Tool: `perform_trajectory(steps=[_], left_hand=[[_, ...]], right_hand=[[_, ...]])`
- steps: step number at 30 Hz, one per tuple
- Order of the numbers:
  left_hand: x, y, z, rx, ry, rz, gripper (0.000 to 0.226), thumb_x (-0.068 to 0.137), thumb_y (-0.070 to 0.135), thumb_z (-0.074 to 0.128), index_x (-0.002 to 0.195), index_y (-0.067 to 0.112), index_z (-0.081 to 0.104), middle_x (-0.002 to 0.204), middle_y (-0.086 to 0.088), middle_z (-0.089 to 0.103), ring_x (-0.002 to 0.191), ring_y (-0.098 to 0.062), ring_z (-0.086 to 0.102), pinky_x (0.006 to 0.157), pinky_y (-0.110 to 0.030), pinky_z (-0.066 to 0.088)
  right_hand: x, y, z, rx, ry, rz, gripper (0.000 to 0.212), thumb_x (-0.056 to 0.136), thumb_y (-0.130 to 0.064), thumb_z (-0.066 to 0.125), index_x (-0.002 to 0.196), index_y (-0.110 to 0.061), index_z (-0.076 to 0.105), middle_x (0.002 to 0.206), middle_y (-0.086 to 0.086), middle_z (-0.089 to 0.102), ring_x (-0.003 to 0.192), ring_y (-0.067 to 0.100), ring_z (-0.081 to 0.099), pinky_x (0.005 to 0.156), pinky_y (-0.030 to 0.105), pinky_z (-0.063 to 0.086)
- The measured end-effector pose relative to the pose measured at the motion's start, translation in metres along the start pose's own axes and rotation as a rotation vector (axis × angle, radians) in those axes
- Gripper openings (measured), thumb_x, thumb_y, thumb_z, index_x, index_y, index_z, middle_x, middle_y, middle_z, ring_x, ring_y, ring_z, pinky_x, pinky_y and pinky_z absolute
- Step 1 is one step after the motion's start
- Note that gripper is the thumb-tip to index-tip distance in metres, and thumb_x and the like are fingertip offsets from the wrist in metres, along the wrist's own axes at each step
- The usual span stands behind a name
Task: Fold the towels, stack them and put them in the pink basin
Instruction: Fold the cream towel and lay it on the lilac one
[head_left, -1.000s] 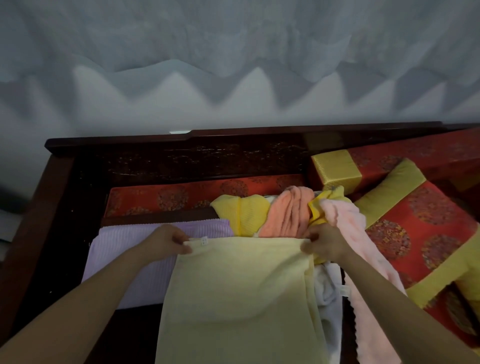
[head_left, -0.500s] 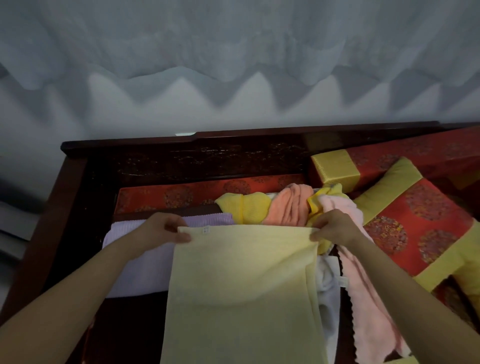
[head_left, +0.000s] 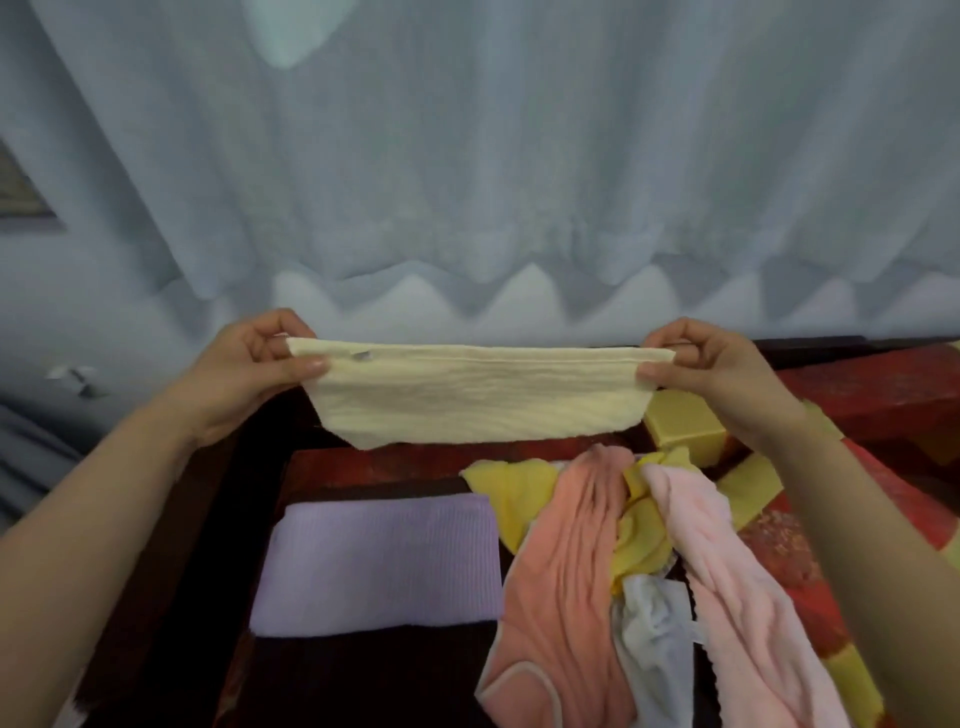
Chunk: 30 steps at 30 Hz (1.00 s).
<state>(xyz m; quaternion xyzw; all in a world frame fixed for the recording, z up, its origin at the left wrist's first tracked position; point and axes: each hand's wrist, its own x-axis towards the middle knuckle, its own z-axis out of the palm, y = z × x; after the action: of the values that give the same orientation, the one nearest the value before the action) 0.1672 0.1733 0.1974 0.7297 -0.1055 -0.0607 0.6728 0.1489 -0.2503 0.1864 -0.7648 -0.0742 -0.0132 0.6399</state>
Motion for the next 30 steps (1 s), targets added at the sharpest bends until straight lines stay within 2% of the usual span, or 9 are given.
perform_trajectory(steps=[3,5,8,11,15,19,23,26,30], left_hand=[[-0.033,0.009,0.003,0.117,-0.001,0.011,0.036,0.054,0.034,0.090,0.068,0.015,0.063,0.074,0.001,0.076,0.061,0.000,0.067,0.060,-0.006,0.049],[-0.061,-0.003,0.003,0.144,-0.037,-0.004,0.034,0.060,0.030,0.087,0.069,0.010,0.061,0.085,-0.006,0.077,0.074,-0.007,0.072,0.067,-0.010,0.053],[-0.114,-0.045,0.003,0.215,-0.139,-0.142,0.016,0.068,0.025,0.083,0.071,0.019,0.068,0.094,-0.011,0.076,0.092,-0.022,0.071,0.080,-0.025,0.055],[-0.159,-0.091,0.014,0.254,-0.175,-0.279,0.010,0.068,0.008,0.078,0.072,0.008,0.069,0.078,-0.005,0.075,0.074,-0.016,0.066,0.069,-0.021,0.050],[-0.168,-0.124,0.014,0.248,-0.014,-0.300,0.009,0.073,-0.001,0.072,0.079,-0.003,0.065,0.065,-0.001,0.068,0.062,-0.006,0.061,0.057,-0.010,0.045],[-0.130,-0.122,0.004,0.165,0.196,-0.231,0.008,0.084,0.004,0.065,0.090,0.009,0.067,0.079,-0.005,0.072,0.078,-0.015,0.065,0.072,-0.022,0.053],[-0.096,-0.088,-0.002,0.001,0.277,-0.119,0.010,0.080,0.011,0.068,0.086,0.017,0.063,0.083,-0.006,0.072,0.075,-0.010,0.067,0.075,-0.025,0.056],[-0.097,-0.059,-0.011,-0.075,0.203,-0.036,0.031,0.057,0.036,0.083,0.080,0.023,0.066,0.076,0.003,0.072,0.072,-0.005,0.068,0.072,-0.016,0.056],[-0.129,-0.051,-0.022,-0.044,0.100,-0.027,0.011,0.066,0.012,0.073,0.067,0.022,0.069,0.070,-0.004,0.072,0.061,-0.005,0.066,0.059,-0.012,0.054]], right_hand=[[-0.020,-0.007,0.006,-0.092,-0.091,-0.047,0.018,0.074,0.008,0.071,0.091,0.002,0.067,0.059,0.002,0.067,0.059,0.004,0.061,0.062,0.012,0.050],[-0.037,0.005,0.008,-0.142,-0.169,-0.064,0.016,0.070,-0.015,0.082,0.082,-0.013,0.072,0.070,0.021,0.067,0.070,0.014,0.060,0.067,0.020,0.049],[-0.072,0.044,0.016,-0.296,-0.291,0.020,0.020,0.065,-0.033,0.084,0.075,-0.020,0.072,0.077,0.018,0.071,0.073,0.025,0.067,0.069,0.033,0.049],[-0.108,0.085,0.031,-0.360,-0.381,0.139,0.021,0.068,-0.033,0.082,0.075,-0.016,0.072,0.077,0.016,0.070,0.077,0.034,0.067,0.068,0.042,0.052],[-0.115,0.120,0.049,-0.397,-0.284,0.185,0.047,0.063,-0.050,0.080,0.071,-0.006,0.066,0.071,0.013,0.065,0.069,0.029,0.062,0.068,0.043,0.049],[-0.075,0.106,0.073,-0.356,0.049,0.132,0.022,0.072,-0.005,0.079,0.068,-0.021,0.063,0.066,-0.007,0.063,0.063,0.002,0.055,0.066,0.023,0.044],[-0.041,0.068,0.074,-0.285,0.121,0.025,0.024,0.078,-0.003,0.073,0.073,-0.024,0.063,0.070,-0.001,0.064,0.063,0.006,0.056,0.061,0.020,0.044],[-0.045,0.036,0.066,-0.083,0.056,-0.001,0.017,0.077,0.005,0.071,0.079,-0.010,0.063,0.070,0.006,0.065,0.062,0.007,0.059,0.060,0.017,0.048],[-0.085,0.011,0.050,0.047,-0.175,0.069,0.016,0.064,0.004,0.073,0.074,0.006,0.060,0.065,-0.001,0.067,0.059,0.008,0.061,0.056,0.015,0.049]])
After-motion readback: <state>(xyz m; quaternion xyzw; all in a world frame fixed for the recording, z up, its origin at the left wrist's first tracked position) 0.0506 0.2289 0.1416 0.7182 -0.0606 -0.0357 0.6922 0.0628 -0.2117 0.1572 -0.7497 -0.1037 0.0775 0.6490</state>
